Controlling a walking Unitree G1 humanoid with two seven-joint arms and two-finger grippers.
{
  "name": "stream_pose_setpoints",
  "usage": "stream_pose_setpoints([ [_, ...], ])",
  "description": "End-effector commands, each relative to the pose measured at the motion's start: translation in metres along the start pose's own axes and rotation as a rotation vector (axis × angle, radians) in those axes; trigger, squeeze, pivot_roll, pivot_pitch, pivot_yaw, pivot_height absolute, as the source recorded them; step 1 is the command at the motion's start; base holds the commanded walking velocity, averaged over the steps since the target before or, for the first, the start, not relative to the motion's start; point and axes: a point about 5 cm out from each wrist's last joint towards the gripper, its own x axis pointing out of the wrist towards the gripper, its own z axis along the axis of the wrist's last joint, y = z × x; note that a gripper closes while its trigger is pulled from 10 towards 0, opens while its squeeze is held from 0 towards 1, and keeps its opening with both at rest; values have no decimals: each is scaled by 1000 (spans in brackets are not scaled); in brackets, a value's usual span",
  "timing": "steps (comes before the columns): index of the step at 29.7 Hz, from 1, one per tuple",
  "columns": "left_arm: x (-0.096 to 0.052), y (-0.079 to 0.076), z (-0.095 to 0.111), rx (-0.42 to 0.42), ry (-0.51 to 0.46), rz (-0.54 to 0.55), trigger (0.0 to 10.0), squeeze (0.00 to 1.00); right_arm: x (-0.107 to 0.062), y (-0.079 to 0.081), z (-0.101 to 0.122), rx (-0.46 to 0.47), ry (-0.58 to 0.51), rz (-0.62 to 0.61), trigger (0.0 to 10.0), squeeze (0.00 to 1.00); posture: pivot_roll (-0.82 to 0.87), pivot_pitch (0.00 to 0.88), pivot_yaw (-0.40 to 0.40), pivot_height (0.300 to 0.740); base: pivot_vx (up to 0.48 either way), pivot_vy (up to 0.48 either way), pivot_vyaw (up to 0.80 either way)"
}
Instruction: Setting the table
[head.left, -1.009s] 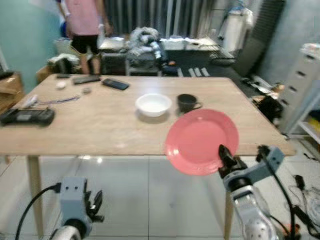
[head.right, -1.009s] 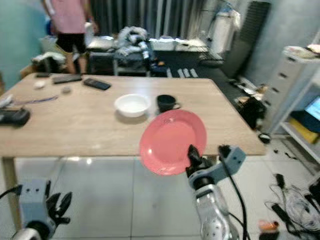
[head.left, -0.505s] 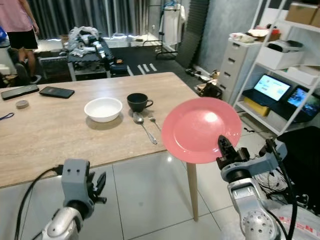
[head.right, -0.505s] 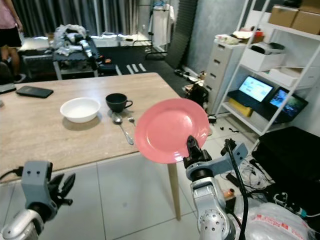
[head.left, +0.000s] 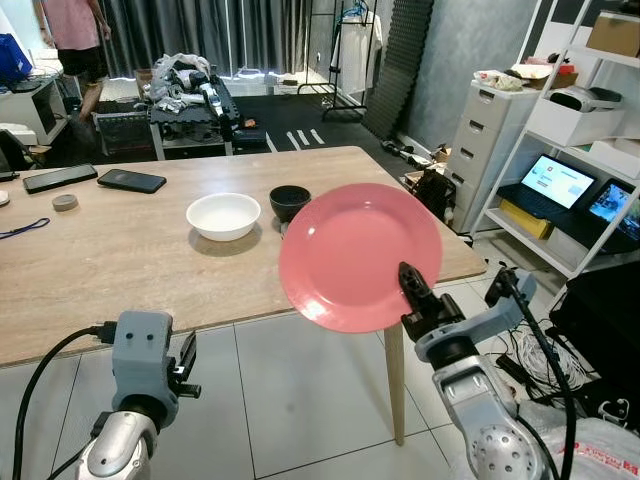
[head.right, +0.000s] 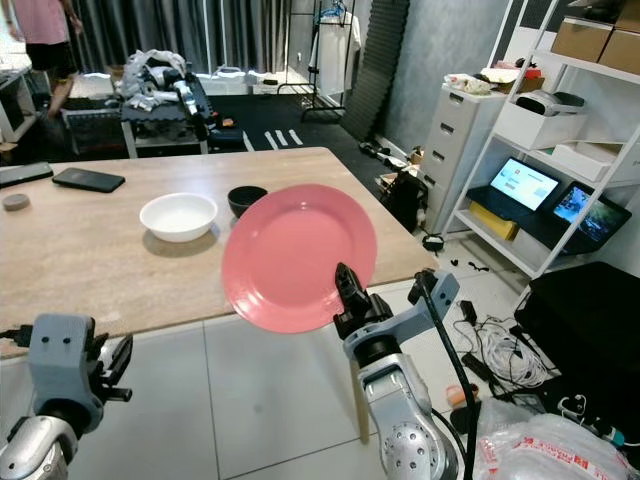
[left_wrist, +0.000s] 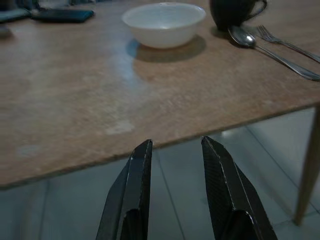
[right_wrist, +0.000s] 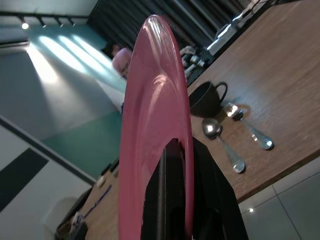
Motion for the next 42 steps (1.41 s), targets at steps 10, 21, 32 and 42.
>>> stream_pose_setpoints([
  [10,-23,8,-3,95,4,33,10000,0,-13,13,-39,-189,272,172,10000,0,99,93,48,740,0,0,0],
  [21,-20,4,2,94,-16,39,10000,0,-10,5,-69,-122,359,52,10000,0,111,92,45,740,0,0,0],
  [32,-15,1,11,100,-73,31,10000,0,-4,4,-64,-110,308,31,10000,0,113,95,48,740,187,0,0],
  [42,-15,-1,11,106,-74,20,10000,0,-2,3,-63,-110,295,27,10000,0,117,97,56,740,480,0,0],
])
